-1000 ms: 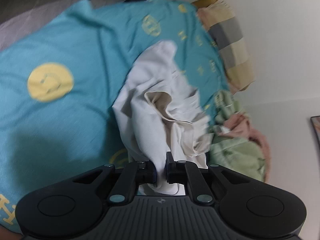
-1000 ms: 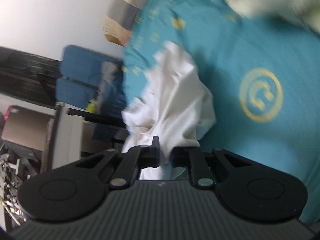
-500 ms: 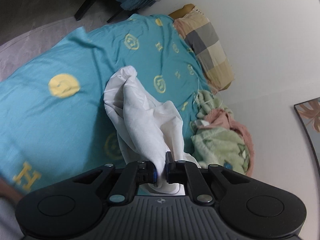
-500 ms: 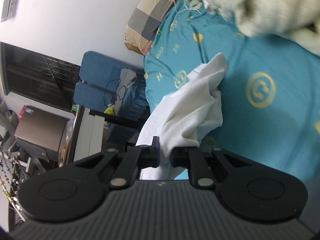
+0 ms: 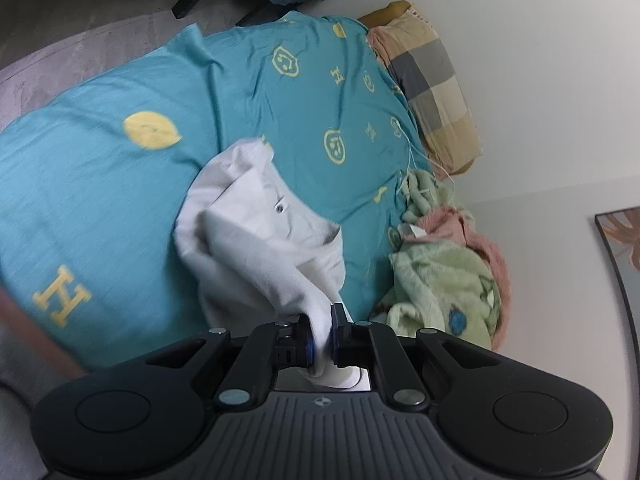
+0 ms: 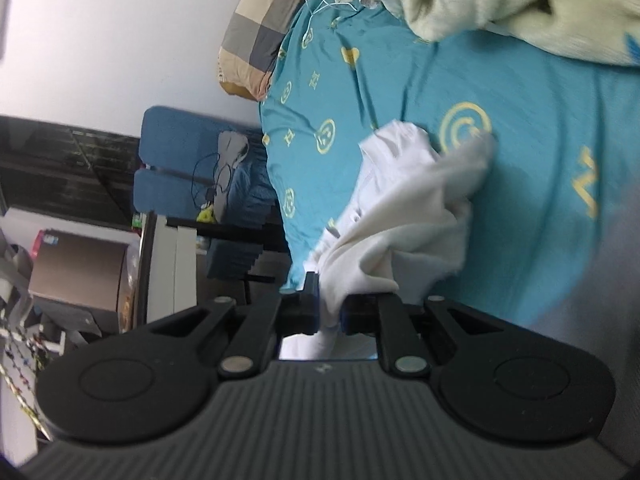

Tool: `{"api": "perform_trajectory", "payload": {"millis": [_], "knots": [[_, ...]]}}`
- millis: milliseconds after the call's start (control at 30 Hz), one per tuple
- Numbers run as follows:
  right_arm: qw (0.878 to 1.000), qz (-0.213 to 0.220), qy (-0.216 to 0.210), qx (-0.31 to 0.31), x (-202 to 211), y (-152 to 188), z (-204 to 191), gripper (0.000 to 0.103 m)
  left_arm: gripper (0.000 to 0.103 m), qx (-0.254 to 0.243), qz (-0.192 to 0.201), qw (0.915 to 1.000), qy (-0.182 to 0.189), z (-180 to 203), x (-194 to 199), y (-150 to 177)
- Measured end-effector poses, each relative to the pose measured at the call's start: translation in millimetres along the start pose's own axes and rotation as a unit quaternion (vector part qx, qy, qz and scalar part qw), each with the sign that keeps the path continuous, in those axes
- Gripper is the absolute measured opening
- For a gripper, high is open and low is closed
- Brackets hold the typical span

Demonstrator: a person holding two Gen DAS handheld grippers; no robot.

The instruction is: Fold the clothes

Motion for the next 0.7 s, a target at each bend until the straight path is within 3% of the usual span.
{"api": "perform_trajectory", "payload": {"millis": [167,367,533,700], "knots": [[0.999,-0.002,0.019,-0.028,-56.5,-47.6,-11.6,0.015,0.009,0.024,-0.003,0.9995,-0.019,12.5,-56.9,-54.9],[0.997,-0.019,0.067,-0.043,-146.1,-92.1,4.6,0.015,0.012,0.02,-0.024,0.9977,-0.06,-5.5,-146.2,-116.7],[0.992,-0.04,0.103,-0.052,-210.3,-113.0,34.1,0.016,0.012,0.028,-0.056,0.994,-0.09,-42.2,-208.9,-142.6],[0.99,-0.055,0.111,-0.065,-228.9,-117.2,53.1,0.016,0.013,0.027,-0.086,0.9915,-0.094,-58.1,-237.1,-153.0]]}}
Point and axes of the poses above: each gripper's, at about its wrist camera, not at the fingertips, and x roughly against the way its jaws point, z to its right, y to its underside, the point moved 10 cm from there along -x, roughly the way its jaws point, and after that the axes turned 3 degrees about y, right-handed, at the moved point
